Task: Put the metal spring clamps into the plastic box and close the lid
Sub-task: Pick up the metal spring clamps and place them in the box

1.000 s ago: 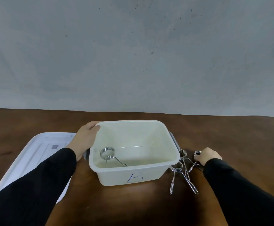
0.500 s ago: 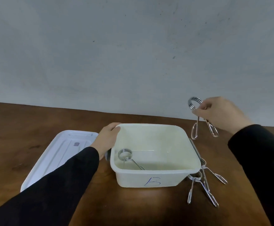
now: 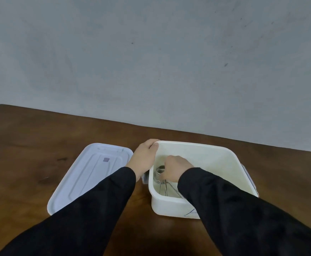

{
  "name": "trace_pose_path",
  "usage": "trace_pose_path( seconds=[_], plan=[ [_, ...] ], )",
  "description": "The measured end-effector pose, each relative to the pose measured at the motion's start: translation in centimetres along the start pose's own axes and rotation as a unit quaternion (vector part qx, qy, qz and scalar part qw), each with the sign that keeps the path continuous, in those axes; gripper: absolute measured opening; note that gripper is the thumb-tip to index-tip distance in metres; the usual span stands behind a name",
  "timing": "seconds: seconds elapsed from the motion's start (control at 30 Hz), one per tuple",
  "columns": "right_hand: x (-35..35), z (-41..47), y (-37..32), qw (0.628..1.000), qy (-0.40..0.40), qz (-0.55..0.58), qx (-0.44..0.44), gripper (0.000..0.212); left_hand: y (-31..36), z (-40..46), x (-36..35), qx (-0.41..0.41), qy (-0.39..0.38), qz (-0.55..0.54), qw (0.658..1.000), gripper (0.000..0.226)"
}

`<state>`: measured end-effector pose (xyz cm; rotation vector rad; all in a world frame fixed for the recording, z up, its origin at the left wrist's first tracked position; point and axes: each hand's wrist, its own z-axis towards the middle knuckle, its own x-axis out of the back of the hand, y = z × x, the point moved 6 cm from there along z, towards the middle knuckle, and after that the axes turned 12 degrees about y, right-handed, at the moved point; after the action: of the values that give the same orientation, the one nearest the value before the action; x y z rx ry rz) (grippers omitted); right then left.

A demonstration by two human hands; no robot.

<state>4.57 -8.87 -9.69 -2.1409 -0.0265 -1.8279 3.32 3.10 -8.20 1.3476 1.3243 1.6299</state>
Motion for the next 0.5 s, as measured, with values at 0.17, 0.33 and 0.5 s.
trace_pose_path(
  seconds=[0.17, 0.33, 0.5],
  plan=[
    [-2.3, 0.7, -0.4, 1.0, -0.013, 0.003, -0.019, 0.033, -0.3, 0.1, -0.1, -0.004, -0.003, 0.004, 1.0, 0.037],
    [-2.0, 0.7, -0.2, 1.0, 0.006, 0.02, -0.007, 0.036, -0.4, 0.2, -0.1, -0.008, -0.004, 0.01, 1.0, 0.036],
    [-1.1, 0.1, -0.2, 1.0, 0.006, 0.013, 0.017, 0.028, -0.3, 0.2, -0.1, -0.003, -0.004, 0.018, 1.0, 0.036]
  ],
)
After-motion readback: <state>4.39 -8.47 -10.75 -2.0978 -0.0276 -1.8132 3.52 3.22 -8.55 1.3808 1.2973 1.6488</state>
